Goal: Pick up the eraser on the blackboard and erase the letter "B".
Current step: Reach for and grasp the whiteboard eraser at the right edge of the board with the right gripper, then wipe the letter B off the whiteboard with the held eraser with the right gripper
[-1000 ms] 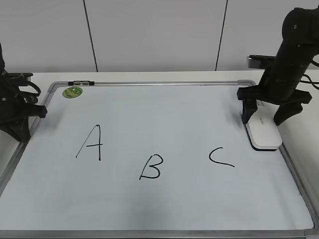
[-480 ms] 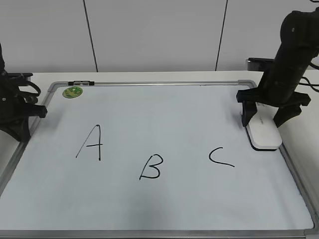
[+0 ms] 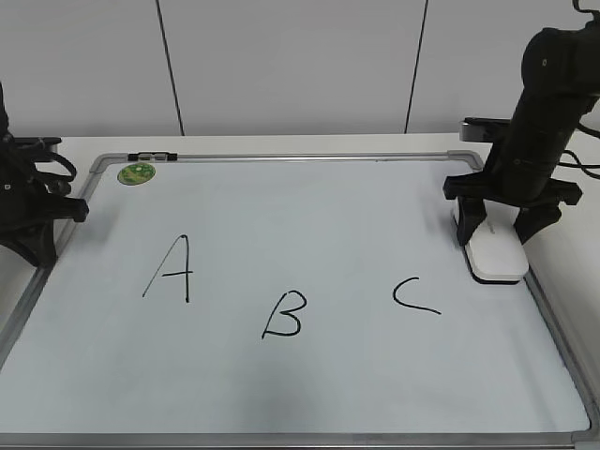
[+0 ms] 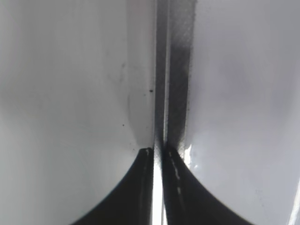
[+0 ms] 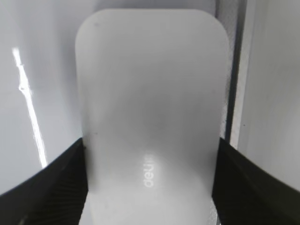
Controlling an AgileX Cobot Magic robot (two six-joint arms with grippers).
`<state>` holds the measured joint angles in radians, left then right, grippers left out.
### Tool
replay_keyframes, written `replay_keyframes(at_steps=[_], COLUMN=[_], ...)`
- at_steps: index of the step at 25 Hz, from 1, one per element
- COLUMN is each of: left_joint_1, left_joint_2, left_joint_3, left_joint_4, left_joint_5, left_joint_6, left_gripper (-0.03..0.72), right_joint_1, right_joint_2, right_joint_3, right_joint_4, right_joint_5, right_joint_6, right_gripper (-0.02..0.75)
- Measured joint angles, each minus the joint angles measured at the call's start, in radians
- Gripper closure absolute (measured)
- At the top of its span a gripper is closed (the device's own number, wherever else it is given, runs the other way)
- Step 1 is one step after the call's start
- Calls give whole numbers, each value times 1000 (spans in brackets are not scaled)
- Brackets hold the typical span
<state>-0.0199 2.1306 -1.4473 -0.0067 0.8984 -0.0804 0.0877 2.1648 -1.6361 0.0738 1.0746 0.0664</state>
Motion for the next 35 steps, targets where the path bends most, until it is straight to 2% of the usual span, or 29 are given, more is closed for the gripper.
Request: replay_keyframes(at_steps=[15,21,35], left_joint_1=[0,0,0], left_joint_2=[0,0,0], left_joint_3=[0,0,0], left_joint_4=[0,0,-4], left_joint_5=[0,0,2], left_joint_6=[0,0,0], left_gripper=[661,660,660], right_joint_1=[0,11,309], right_joint_2=[6,14,14], right_joint_3=[-8,-50,-115], right_joint_4=[8,82,30], right_joint_5=[18,109,134], right_joint_6=[-3,-31,-41], right_gripper=[219,220,221])
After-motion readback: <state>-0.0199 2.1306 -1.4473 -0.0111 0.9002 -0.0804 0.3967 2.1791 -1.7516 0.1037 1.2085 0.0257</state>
